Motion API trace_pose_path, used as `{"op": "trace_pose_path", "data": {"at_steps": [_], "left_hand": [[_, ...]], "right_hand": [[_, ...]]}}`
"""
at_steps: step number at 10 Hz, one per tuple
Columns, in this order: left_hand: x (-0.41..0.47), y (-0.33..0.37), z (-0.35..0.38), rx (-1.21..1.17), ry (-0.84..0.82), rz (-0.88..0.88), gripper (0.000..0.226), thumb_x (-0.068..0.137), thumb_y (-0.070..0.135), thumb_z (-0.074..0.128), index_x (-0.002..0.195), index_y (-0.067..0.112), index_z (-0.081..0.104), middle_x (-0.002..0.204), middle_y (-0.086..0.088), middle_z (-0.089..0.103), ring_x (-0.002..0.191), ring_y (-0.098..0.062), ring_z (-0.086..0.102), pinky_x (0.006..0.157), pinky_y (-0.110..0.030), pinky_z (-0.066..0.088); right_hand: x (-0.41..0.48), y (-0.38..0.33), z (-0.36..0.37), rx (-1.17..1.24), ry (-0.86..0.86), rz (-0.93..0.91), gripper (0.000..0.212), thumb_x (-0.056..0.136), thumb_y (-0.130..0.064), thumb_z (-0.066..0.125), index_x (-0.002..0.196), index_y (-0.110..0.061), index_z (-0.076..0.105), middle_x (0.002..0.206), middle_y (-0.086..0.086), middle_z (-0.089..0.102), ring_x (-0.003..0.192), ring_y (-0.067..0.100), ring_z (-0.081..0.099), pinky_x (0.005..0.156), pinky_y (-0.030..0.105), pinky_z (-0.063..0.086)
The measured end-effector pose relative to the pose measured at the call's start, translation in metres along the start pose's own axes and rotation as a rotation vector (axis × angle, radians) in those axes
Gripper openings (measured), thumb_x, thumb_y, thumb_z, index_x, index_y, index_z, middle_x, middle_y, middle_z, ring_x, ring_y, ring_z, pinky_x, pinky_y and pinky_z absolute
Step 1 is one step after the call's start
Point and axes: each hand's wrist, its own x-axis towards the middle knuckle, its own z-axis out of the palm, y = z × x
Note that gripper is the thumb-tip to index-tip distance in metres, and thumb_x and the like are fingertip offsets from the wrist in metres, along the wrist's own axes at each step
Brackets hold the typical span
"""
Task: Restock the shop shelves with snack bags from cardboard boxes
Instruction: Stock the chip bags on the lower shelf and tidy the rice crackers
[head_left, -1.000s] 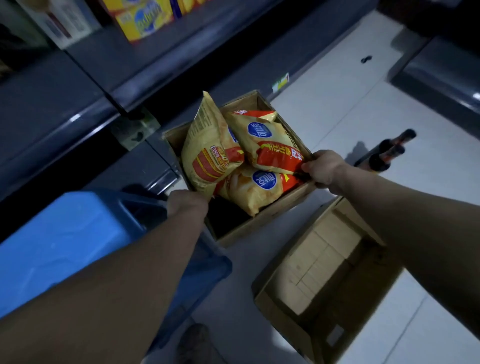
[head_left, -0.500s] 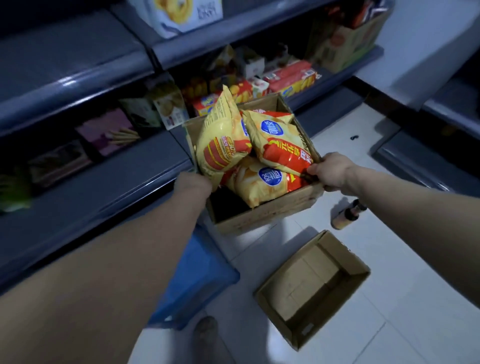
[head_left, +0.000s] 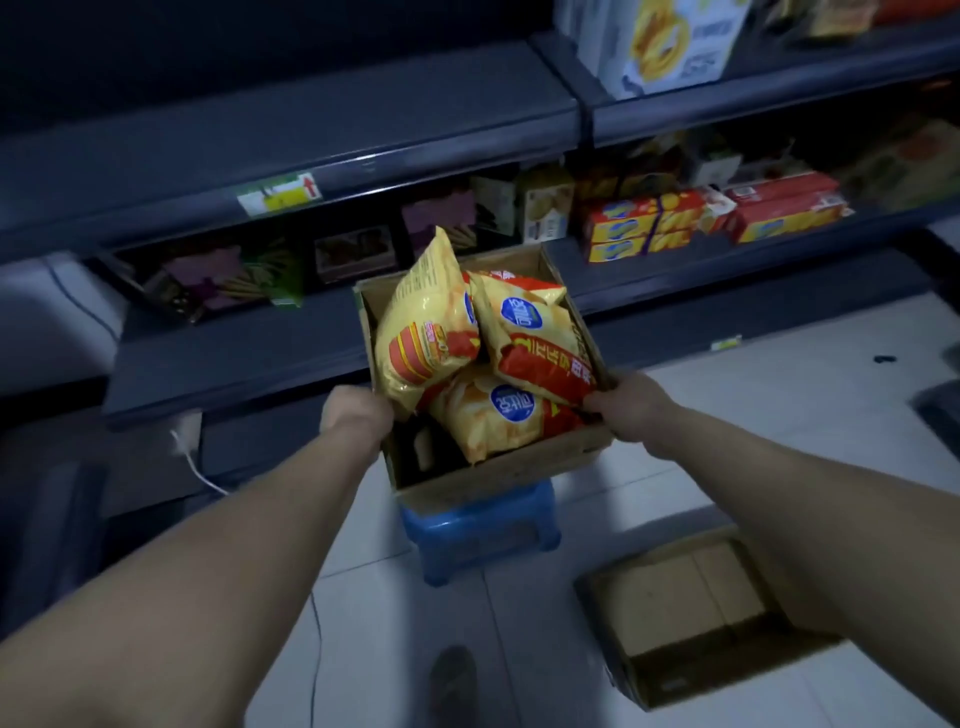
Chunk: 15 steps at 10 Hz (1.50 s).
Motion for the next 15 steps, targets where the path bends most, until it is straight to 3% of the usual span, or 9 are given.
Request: {"op": "trace_pose_path", "data": {"at_steps": [1,2,4,6,7,9,10,12,15], "left_hand": [[0.040,-0.043,-0.001,-0.039,-0.037,0.002,0.015,0.091,0.006,0.050,0.094,0.012,0.064,0.072,-0.001,0.053,0.087,-0.021,0.055,0.084,-0.036,0.053],[0.063,-0.069,-0.002,-0.013,-0.010,-0.044,0.018,0.086,0.001,0.050,0.076,0.003,0.064,0.086,-0.016,0.068,0.087,-0.029,0.066,0.073,-0.037,0.055],[0.076,-0.070,-0.013,0.116,-0.010,0.015,0.026,0.091,0.004,0.047,0.106,-0.007,0.066,0.108,-0.023,0.067,0.096,-0.033,0.065,0.074,-0.034,0.052],[0.049,-0.050,-0.028,0.212,-0.014,0.216,0.048,0.086,0.012,0.060,0.129,0.000,0.043,0.131,-0.021,0.049,0.116,-0.038,0.052,0.092,-0.040,0.046],[0.037,-0.032,-0.037,0.141,0.001,0.377,0.049,0.085,0.011,0.057,0.131,0.004,0.042,0.130,-0.018,0.042,0.117,-0.036,0.047,0.095,-0.039,0.042],[0.025,-0.021,-0.034,0.341,-0.226,0.410,0.105,0.074,0.025,0.077,0.150,0.015,0.005,0.149,-0.011,0.019,0.136,-0.032,0.025,0.111,-0.044,0.027],[0.031,-0.023,-0.022,0.346,-0.161,0.428,0.108,0.071,0.031,0.079,0.148,0.016,0.006,0.147,-0.012,0.019,0.136,-0.033,0.027,0.110,-0.045,0.030],[0.051,-0.027,-0.008,0.348,-0.072,0.474,0.113,0.064,0.038,0.083,0.146,0.016,0.009,0.147,-0.011,0.020,0.135,-0.033,0.030,0.107,-0.051,0.035],[0.076,-0.027,-0.018,0.333,-0.050,0.596,0.075,0.074,0.034,0.075,0.131,0.012,0.031,0.134,-0.012,0.038,0.110,-0.037,0.055,0.085,-0.050,0.050]], "right_hand": [[0.016,0.000,0.037,-0.010,-0.043,0.008,0.025,0.085,-0.018,0.058,0.103,-0.001,0.061,0.097,0.015,0.065,0.083,0.029,0.058,0.053,0.027,0.041],[0.033,0.001,0.065,-0.016,-0.049,0.025,0.030,0.085,-0.016,0.058,0.110,0.000,0.059,0.097,0.015,0.063,0.081,0.028,0.055,0.055,0.027,0.040],[0.043,-0.010,0.084,-0.186,-0.027,0.068,0.032,0.086,-0.017,0.056,0.113,-0.001,0.058,0.107,0.016,0.065,0.093,0.032,0.062,0.067,0.032,0.048],[0.030,-0.045,0.074,-0.364,0.150,-0.039,0.038,0.086,-0.022,0.056,0.121,-0.007,0.053,0.124,0.018,0.057,0.115,0.036,0.053,0.094,0.040,0.048],[0.024,-0.064,0.070,-0.351,0.129,-0.108,0.032,0.087,-0.016,0.054,0.118,-0.006,0.055,0.119,0.017,0.060,0.111,0.036,0.056,0.084,0.036,0.048],[0.016,-0.093,0.066,-0.459,0.017,-0.205,0.044,0.090,-0.017,0.054,0.133,-0.009,0.045,0.130,0.013,0.053,0.119,0.033,0.050,0.090,0.036,0.045],[0.032,-0.093,0.066,-0.631,-0.026,-0.270,0.045,0.086,-0.018,0.053,0.130,-0.014,0.044,0.132,0.010,0.051,0.119,0.031,0.047,0.090,0.034,0.042],[0.059,-0.101,0.064,-0.710,-0.132,-0.254,0.070,0.089,-0.016,0.056,0.149,-0.015,0.019,0.152,0.010,0.029,0.143,0.030,0.021,0.116,0.041,0.026],[0.083,-0.107,0.071,-0.747,-0.277,-0.204,0.085,0.086,-0.019,0.064,0.151,-0.022,0.010,0.153,0.008,0.028,0.144,0.032,0.016,0.114,0.044,0.024]]}}
